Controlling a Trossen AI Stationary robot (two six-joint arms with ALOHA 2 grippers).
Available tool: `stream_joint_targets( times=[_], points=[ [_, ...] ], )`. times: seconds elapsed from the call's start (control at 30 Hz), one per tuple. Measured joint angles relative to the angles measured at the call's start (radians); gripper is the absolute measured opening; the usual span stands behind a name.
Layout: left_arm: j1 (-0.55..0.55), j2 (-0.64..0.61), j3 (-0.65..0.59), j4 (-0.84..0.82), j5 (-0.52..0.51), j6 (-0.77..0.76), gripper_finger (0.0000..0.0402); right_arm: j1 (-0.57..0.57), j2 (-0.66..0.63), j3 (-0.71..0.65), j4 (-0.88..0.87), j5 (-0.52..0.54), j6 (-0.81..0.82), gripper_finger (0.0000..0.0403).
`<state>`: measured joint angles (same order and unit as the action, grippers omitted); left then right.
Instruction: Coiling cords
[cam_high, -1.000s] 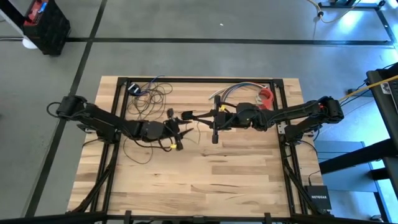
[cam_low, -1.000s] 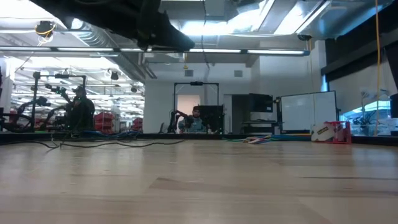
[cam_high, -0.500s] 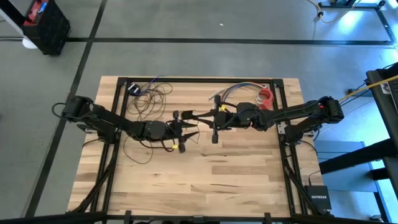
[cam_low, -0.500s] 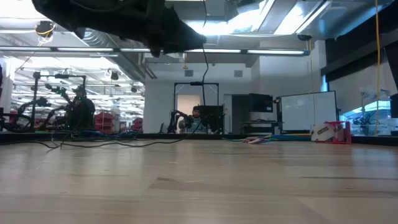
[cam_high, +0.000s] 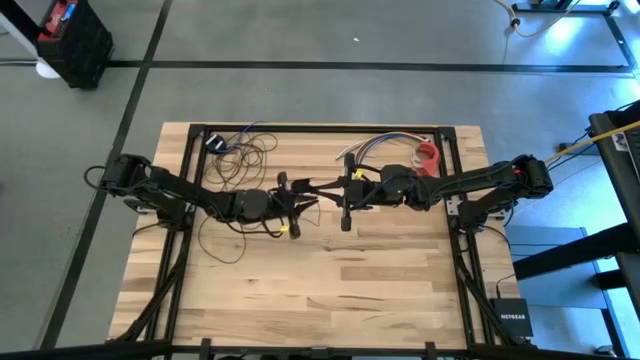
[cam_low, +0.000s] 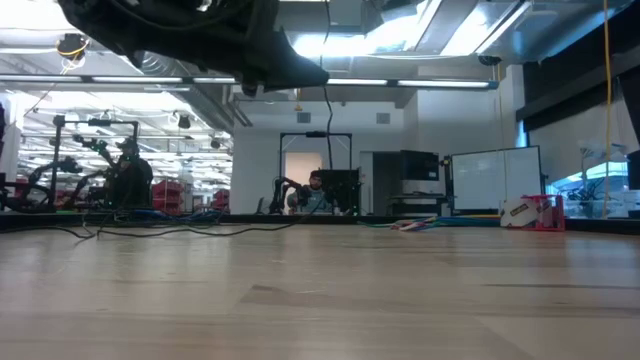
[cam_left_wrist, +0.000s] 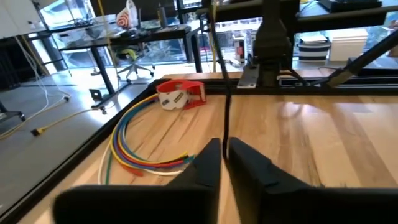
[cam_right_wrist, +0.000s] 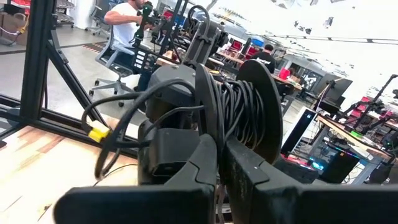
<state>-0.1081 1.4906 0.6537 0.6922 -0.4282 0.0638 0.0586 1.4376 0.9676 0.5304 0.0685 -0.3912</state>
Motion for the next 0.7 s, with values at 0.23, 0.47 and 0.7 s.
stream_joint_targets(
  times=[0.23, 0.47, 0.7],
  points=[
    [-0.001, 0.0, 0.0, -0.048, -0.089, 0.03, 0.0007, 0.0, 0.0, 0.0, 0.0, 0.0, 0.0, 0.0017],
    [-0.011, -0.005, 0.001, -0.157, -0.229, 0.047, 0.0005, 0.0, 0.0, -0.001, -0.025, 0.02, 0.0, 0.0017],
    [-0.058, -0.083, 0.001, -0.333, -0.386, 0.072, 0.0005, 0.001, -0.002, -0.001, -0.092, 0.053, -0.001, 0.0017]
  ],
)
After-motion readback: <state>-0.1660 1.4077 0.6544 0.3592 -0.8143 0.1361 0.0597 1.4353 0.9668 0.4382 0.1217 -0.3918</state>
